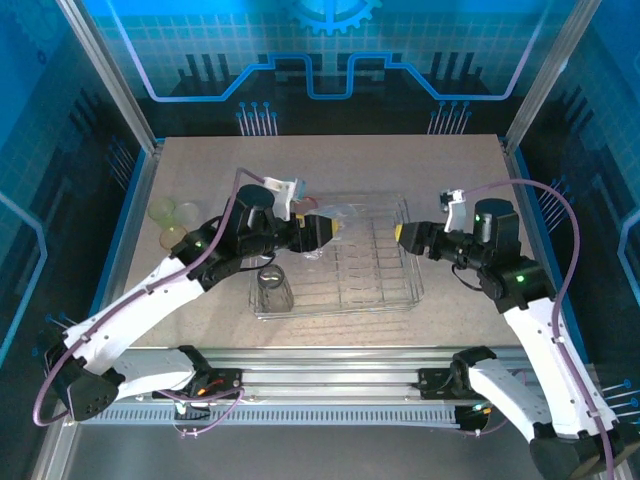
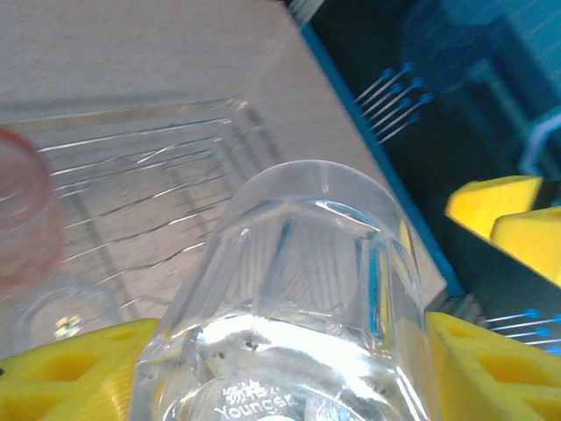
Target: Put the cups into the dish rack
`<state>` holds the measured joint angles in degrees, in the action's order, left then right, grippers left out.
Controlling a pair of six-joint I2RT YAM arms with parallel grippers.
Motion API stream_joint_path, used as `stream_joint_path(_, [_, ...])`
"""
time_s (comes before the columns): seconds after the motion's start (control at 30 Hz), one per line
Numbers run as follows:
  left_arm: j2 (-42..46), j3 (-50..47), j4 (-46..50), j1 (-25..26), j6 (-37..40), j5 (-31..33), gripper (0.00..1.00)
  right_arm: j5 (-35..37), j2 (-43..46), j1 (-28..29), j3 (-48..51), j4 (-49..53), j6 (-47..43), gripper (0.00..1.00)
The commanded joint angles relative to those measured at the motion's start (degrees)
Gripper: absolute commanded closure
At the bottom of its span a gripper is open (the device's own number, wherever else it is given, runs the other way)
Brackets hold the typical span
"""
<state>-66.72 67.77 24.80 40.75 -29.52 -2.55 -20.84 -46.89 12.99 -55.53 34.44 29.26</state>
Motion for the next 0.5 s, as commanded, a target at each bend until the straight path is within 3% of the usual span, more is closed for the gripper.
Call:
stream_joint_path(0.0, [-1.4, 5.13, 14.32, 1.18, 1.94, 7.39, 0.82, 7.76, 2.53, -0.93, 0.14, 6.66, -3.95, 0.4])
stream_joint_path(0.17, [-5.55, 8.57, 23.41, 2.95, 0.73, 10.39, 0.83, 13.15, 6.96, -2.07, 1.92, 8.91, -5.63, 0.39])
stream_joint_path(0.47, [-14.87, 12.08, 29.42, 8.54, 0.91, 13.15, 0.84, 15.61, 11.44, -5.41, 4.75, 12.01, -8.22, 0.38])
